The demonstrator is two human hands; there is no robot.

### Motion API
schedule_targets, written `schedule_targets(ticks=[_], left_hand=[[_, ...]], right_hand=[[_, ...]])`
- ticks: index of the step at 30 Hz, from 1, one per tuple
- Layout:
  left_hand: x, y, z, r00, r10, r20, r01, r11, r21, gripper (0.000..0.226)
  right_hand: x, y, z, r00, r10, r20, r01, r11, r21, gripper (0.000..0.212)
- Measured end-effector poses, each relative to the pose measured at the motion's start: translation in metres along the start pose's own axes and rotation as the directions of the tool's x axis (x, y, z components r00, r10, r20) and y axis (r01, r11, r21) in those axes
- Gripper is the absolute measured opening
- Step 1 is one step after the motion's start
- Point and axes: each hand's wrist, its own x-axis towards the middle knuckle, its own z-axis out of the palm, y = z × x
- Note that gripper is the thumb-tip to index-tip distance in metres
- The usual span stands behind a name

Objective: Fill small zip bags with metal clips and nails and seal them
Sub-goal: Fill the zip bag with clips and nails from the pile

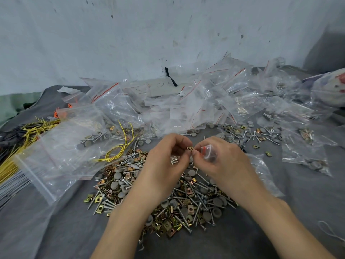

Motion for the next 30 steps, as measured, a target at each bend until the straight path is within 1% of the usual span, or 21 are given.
schedule_targets(ticks=[4,6,8,10,12,17,22,25,27,30], left_hand=[[0.001,-0.002,-0.004,1.0,-0.023,0.02,0.024,0.999,-0.048,0.023],[0.0,-0.001,-0.002,1.0,-0.014,0.003,0.014,1.0,-0.028,0.025],[-0.001,0.001,0.0,0.999,0.026,-0.031,-0.026,0.999,0.022,0.027],[-0.002,0.003,0.001,0.996,0.066,-0.064,-0.063,0.996,0.061,0.028],[-0.002,0.002,0.001,0.994,0.082,-0.073,-0.077,0.995,0.062,0.028],[-0.001,-0.004,-0.002,1.0,-0.004,-0.026,0.001,0.996,-0.094,0.024],[0.001,-0.006,-0.01,0.999,-0.024,0.039,0.032,0.979,-0.2,0.018],[0.003,-0.003,-0.012,0.998,-0.038,0.058,0.051,0.966,-0.255,0.02],[0.003,-0.002,-0.012,0.996,-0.047,0.073,0.064,0.964,-0.259,0.018],[0.001,-0.001,-0.012,0.997,-0.047,0.065,0.058,0.984,-0.171,0.016]], right_hand=[[0.0,-0.001,-0.001,1.0,-0.001,0.004,0.001,1.0,0.0,0.025],[-0.001,-0.001,0.0,1.0,-0.002,-0.013,0.002,1.0,-0.003,0.025],[-0.001,-0.002,0.001,0.999,0.005,-0.039,-0.005,1.0,-0.01,0.027],[-0.001,-0.002,0.002,0.999,0.011,-0.053,-0.011,1.0,-0.003,0.032],[0.0,-0.002,0.001,0.998,0.013,-0.057,-0.011,1.0,0.023,0.038],[0.002,0.0,0.001,0.999,-0.015,-0.037,0.017,0.998,0.067,0.037],[0.001,0.001,0.0,0.999,-0.029,-0.013,0.03,0.997,0.069,0.037],[0.0,0.002,-0.002,0.999,-0.043,-0.002,0.043,0.997,0.067,0.031],[-0.001,0.003,-0.001,0.998,-0.056,0.013,0.055,0.997,0.055,0.025],[-0.001,0.005,-0.001,0.997,-0.059,0.041,0.058,0.998,0.033,0.02]])
